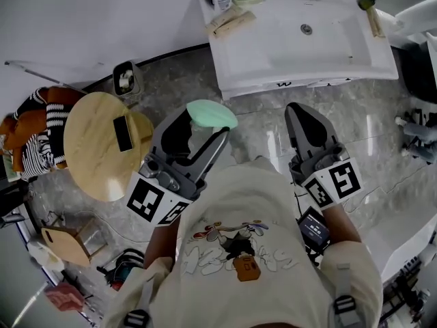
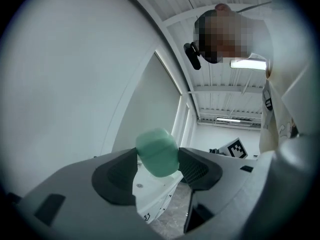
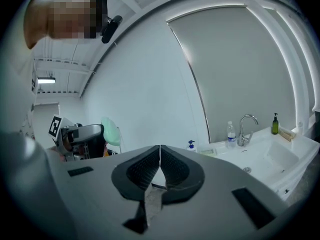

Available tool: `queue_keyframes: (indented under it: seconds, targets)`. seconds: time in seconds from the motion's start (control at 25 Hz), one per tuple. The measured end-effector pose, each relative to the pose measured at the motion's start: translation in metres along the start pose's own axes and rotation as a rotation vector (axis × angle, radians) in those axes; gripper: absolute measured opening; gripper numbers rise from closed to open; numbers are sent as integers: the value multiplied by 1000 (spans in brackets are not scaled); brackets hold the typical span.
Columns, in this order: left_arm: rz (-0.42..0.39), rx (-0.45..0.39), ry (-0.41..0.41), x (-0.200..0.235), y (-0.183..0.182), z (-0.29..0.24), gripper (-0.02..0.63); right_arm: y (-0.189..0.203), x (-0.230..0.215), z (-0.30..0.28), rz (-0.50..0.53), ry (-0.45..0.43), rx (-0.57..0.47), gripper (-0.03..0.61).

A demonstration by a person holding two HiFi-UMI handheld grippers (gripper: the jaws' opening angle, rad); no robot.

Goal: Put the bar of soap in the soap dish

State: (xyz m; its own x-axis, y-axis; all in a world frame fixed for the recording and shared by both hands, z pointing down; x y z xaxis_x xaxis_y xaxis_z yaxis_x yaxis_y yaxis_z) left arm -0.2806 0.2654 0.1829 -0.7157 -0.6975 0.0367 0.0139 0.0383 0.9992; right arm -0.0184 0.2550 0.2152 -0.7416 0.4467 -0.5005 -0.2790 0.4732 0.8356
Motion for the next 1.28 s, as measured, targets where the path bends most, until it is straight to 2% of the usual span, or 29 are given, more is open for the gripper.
queue_keyframes:
  seconds: [0.32,0.48,0.8,1.28]
  targets:
    - [34,56,48,59,10,-20,276,-15,7,-58,2,12,10,8]
    - [52,92,44,70,17,-40,276,-19,-8,-68,1,-15,65,8]
    - [39,155,6,78,27,-86,276,-29,-49,-69,-56,-53,72,8]
    - [-150,271,48,104,23,-175,275,-62,-98,-85,-63,-105,21,8]
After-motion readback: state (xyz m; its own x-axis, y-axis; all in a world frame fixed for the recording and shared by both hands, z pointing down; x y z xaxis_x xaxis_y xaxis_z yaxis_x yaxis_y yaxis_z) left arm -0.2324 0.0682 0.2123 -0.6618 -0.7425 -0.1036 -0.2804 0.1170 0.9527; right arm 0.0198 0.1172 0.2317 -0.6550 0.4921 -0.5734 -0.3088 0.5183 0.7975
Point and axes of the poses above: the fingertips, and each gripper's own axes: z backward along the fingers, x to its left, y out of its underside, the point moved 9 cm from there along z, backward along the fingers, and after that the axes turned 14 degrees about -z, right-handed, at the moved point
